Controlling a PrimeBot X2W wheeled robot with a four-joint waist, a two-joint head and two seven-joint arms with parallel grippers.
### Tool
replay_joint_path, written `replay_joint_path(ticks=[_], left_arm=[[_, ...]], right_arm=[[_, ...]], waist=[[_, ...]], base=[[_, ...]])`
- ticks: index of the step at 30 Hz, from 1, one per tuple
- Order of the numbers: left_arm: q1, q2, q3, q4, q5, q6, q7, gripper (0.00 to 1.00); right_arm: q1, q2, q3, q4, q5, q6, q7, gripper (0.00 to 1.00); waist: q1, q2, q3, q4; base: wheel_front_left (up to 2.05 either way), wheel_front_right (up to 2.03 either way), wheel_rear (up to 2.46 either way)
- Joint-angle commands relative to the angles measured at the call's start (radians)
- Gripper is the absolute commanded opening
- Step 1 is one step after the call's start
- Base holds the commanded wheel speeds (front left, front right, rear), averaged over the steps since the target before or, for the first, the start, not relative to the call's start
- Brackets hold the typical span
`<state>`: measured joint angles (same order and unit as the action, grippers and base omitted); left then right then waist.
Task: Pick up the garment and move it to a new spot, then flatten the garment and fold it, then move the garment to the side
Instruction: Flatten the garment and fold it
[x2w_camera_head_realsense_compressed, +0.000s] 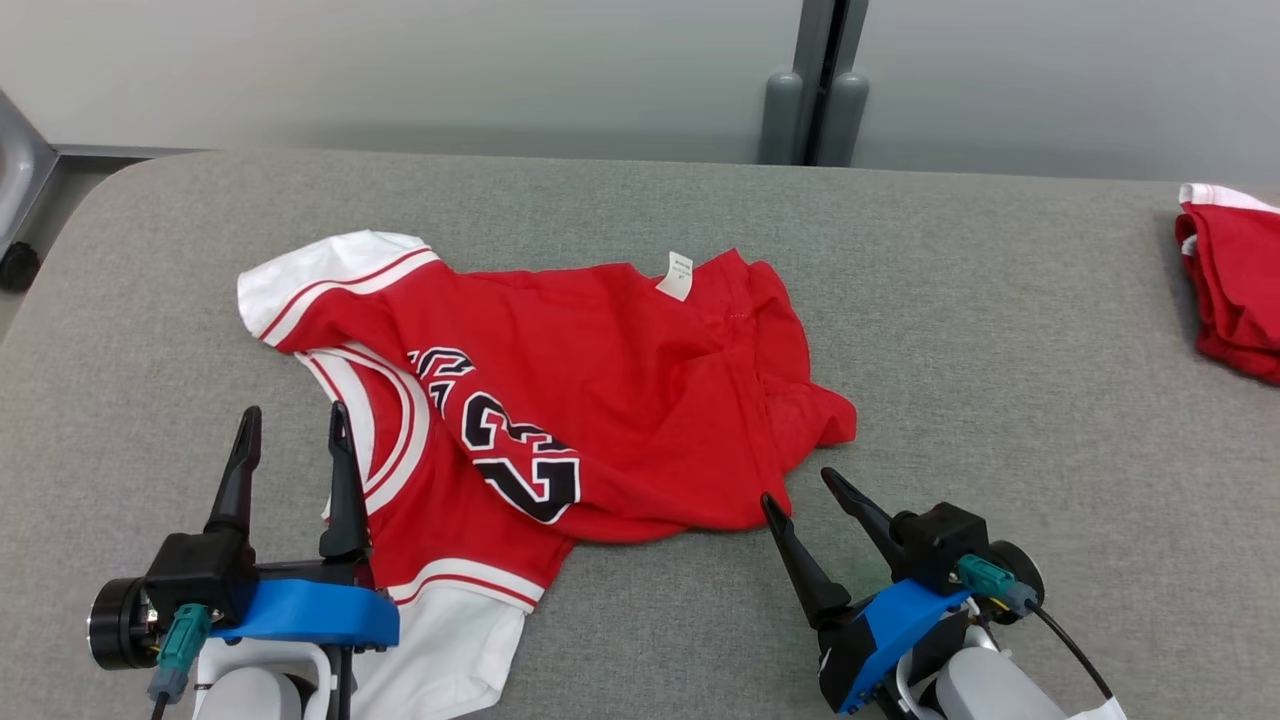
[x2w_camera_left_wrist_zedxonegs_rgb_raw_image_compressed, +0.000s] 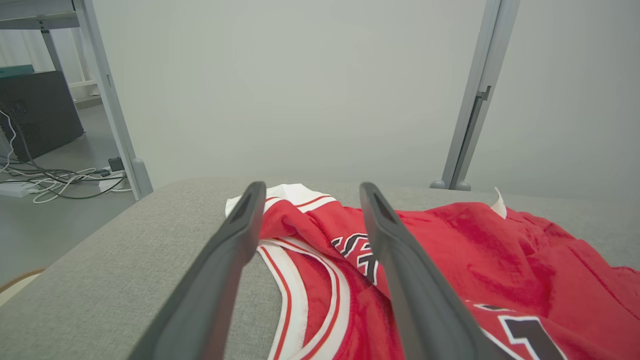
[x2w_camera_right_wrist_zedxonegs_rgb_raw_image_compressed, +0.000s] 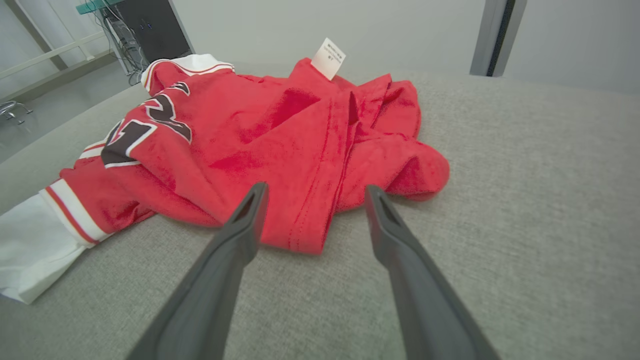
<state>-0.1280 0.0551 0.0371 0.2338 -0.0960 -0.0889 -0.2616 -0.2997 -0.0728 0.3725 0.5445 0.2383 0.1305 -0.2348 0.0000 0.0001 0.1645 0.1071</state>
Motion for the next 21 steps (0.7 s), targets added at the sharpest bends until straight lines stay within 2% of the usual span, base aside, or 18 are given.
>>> replay_joint_path(ticks=[1,11,12,13,18,21], left_arm=[[-0.018,-0.003,-0.005,0.001,0.001,-0.003,-0.004,1.0],[-0.028,-0.005,-0.037,0.008,-0.018,0.006,-0.004,1.0],[-0.028,-0.005,-0.039,0.009,-0.019,0.008,-0.004,1.0],[-0.029,-0.005,-0.043,0.01,-0.021,0.009,-0.004,1.0],[-0.021,-0.005,-0.045,0.014,-0.028,0.016,-0.004,1.0],[-0.008,-0.005,-0.041,0.016,-0.032,0.015,-0.004,1.0]], right_arm=[[-0.024,0.0,0.006,0.026,0.015,0.001,-0.004,1.0],[-0.124,0.015,0.063,0.23,0.096,0.001,-0.023,1.0],[-0.132,0.015,0.071,0.248,0.105,0.001,-0.024,0.38],[-0.141,0.016,0.083,0.266,0.113,0.001,-0.024,0.0],[-0.166,0.017,0.107,0.292,0.159,0.001,-0.031,0.0],[-0.145,0.003,0.101,0.231,0.169,0.001,-0.031,0.0]], waist=[[0.0,-0.0001,0.011,0.014],[0.0,-0.0001,0.033,0.059],[0.0,-0.0001,0.033,0.06],[0.0,-0.0001,0.033,0.062],[0.0,-0.0001,0.025,0.049],[0.0,-0.0001,0.012,0.03]], base=[[0.0,0.0,0.0],[0.0,0.0,0.0],[0.0,0.0,0.0],[0.0,0.0,0.0],[0.0,0.0,0.0],[0.0,0.0,0.0]])
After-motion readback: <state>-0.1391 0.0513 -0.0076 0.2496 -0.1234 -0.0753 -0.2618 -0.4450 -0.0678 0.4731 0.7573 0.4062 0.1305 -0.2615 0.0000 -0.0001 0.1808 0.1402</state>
